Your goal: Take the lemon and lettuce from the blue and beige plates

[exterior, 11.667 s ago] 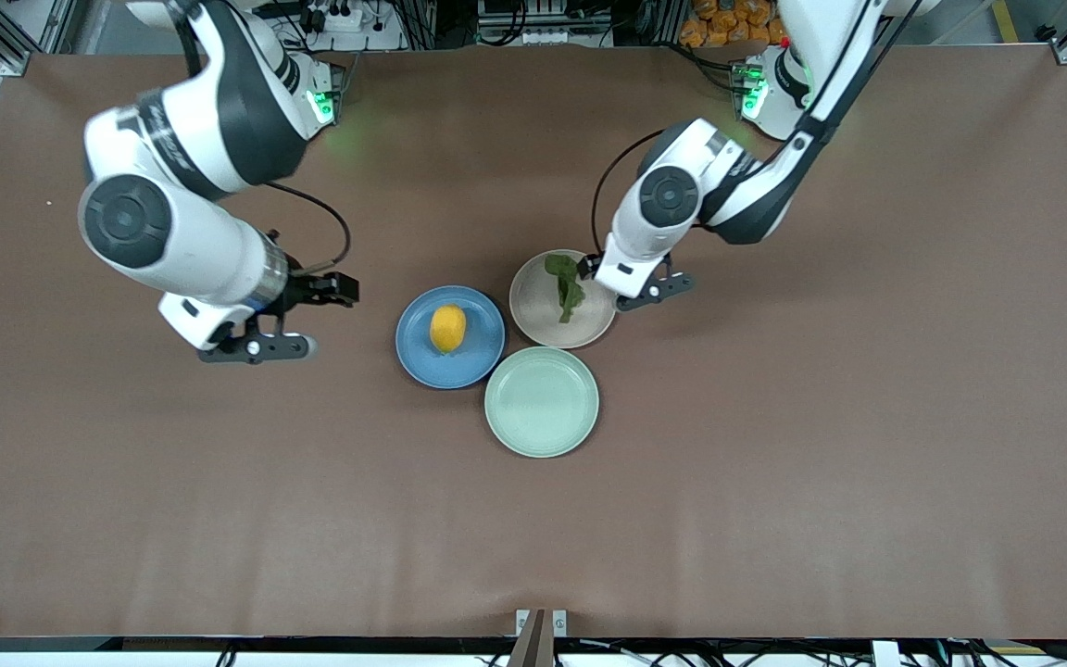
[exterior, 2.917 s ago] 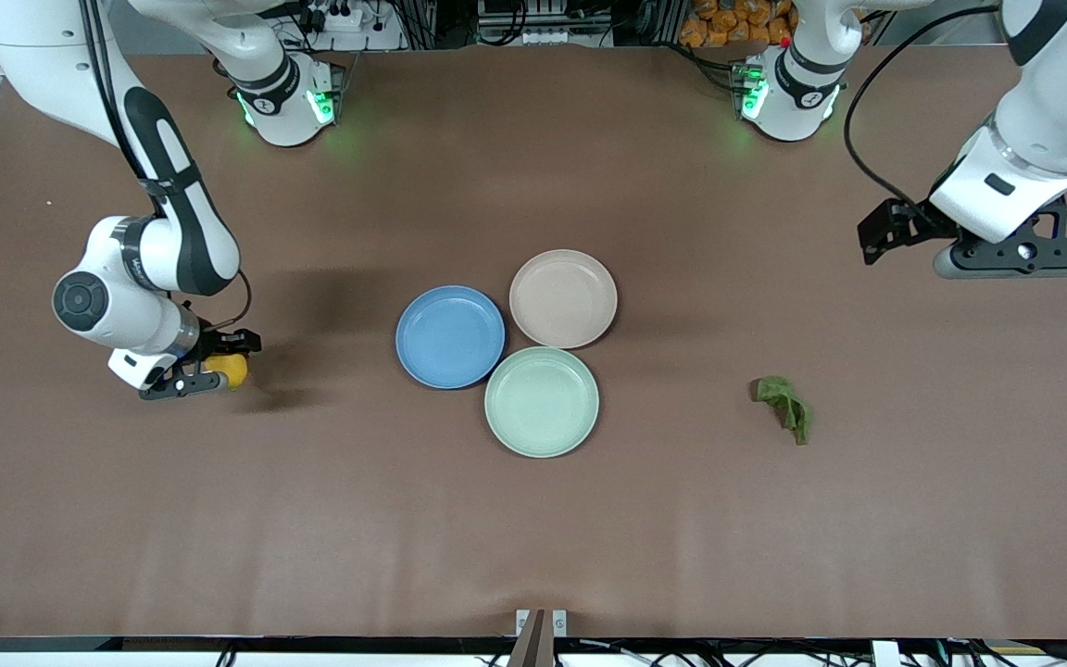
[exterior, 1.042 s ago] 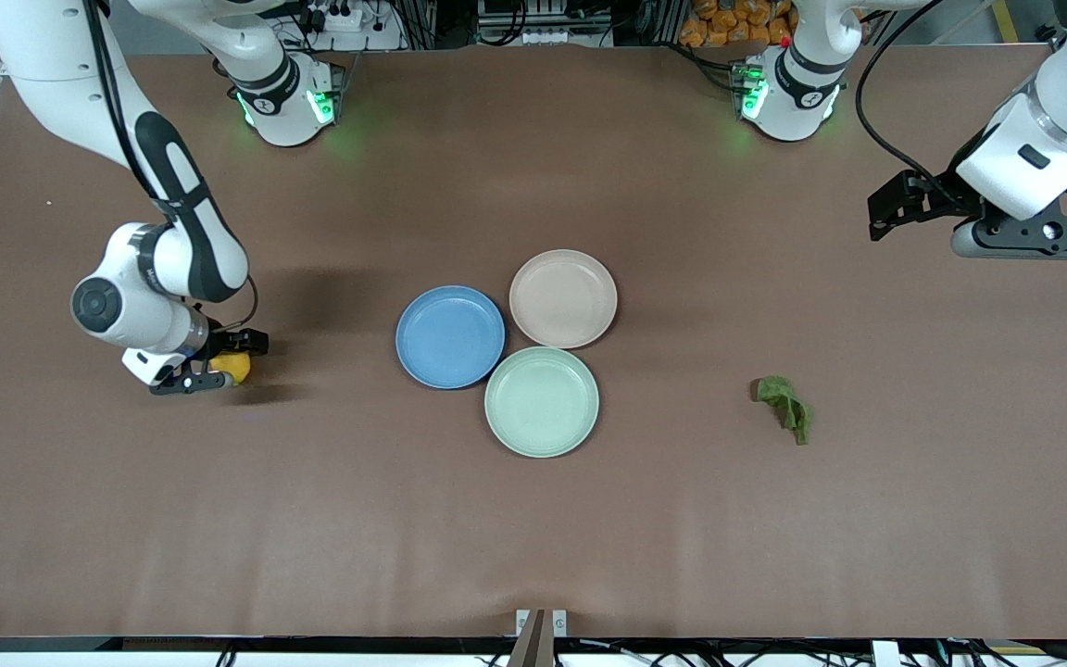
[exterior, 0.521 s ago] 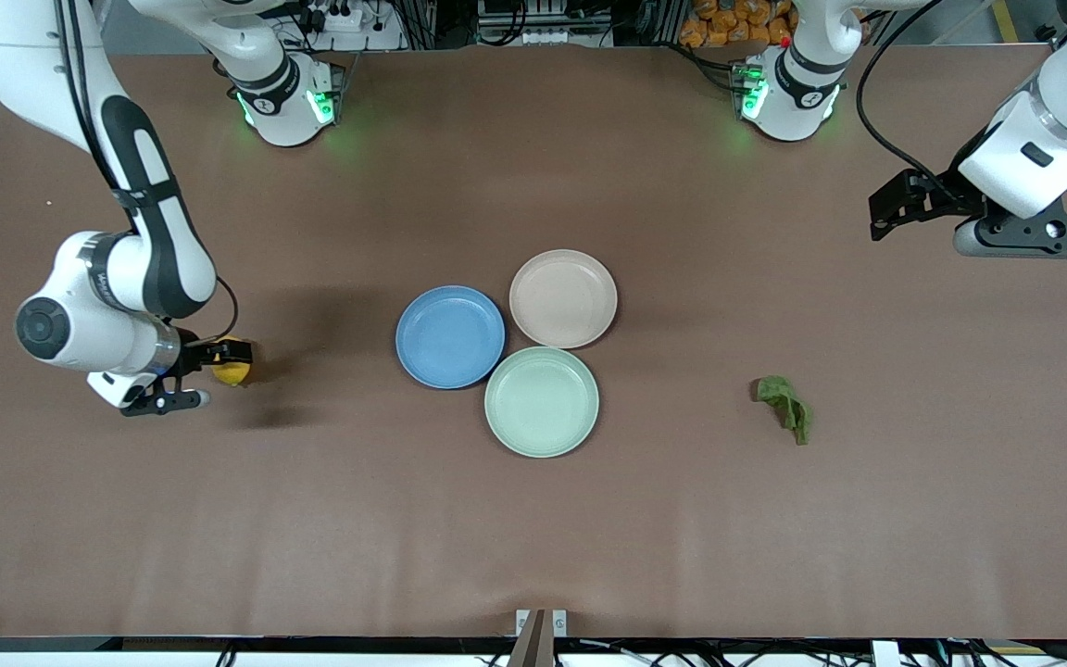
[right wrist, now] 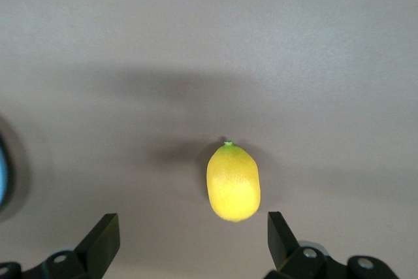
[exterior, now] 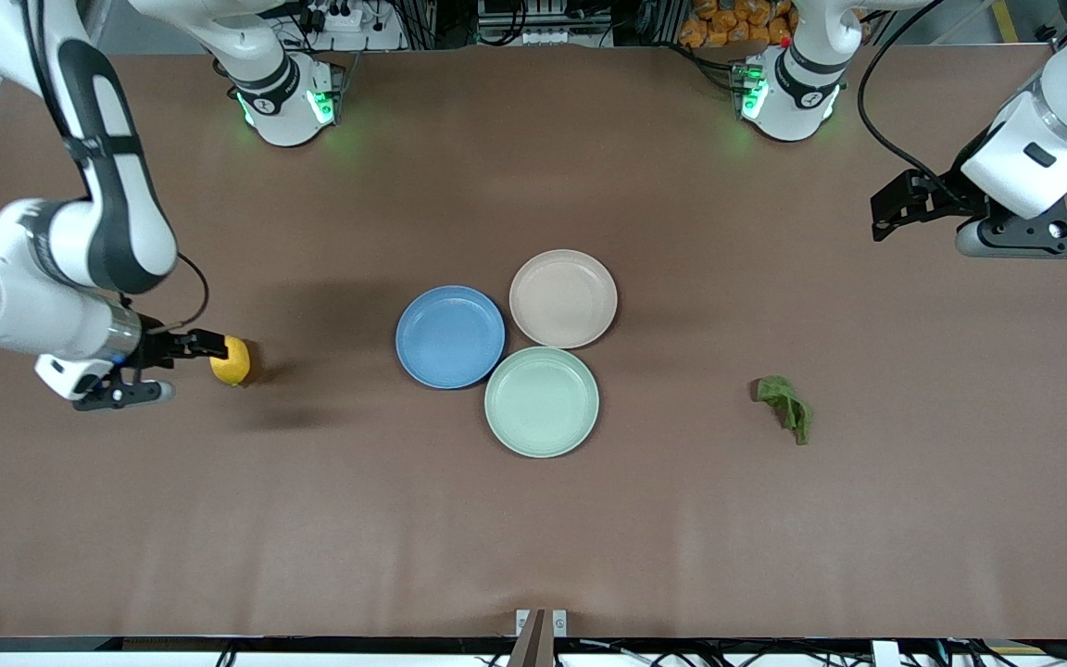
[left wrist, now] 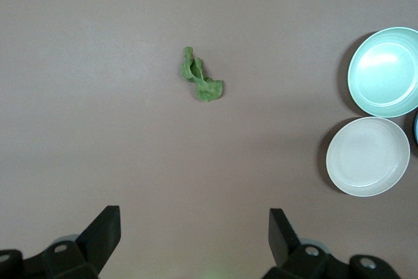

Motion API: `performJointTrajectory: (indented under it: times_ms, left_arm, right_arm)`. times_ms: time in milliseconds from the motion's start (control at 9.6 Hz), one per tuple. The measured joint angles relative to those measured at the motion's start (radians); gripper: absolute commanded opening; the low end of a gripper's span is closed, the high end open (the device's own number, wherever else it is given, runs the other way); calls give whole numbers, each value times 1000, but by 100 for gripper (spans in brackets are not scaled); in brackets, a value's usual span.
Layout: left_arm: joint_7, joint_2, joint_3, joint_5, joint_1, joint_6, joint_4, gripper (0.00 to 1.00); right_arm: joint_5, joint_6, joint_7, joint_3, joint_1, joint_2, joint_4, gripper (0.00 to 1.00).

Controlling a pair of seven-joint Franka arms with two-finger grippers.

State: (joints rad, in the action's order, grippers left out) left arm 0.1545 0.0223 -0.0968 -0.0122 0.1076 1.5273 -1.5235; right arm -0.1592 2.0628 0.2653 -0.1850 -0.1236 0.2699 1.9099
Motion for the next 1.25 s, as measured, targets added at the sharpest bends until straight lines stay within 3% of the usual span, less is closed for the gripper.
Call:
performJointTrajectory:
  times_ms: [208, 625, 1250]
  left_arm:
    - [0, 0, 0, 0, 0, 0, 3, 100]
    - [0, 0, 1, 0, 0, 0, 3, 100]
    - [-8, 0, 1, 0, 0, 0, 4, 100]
  right_arm:
    - [0, -55, -12, 3, 7, -66, -3, 100]
    - [43, -101, -149, 90, 66, -145, -17, 100]
    - [118, -396, -236, 152, 104, -164, -315, 100]
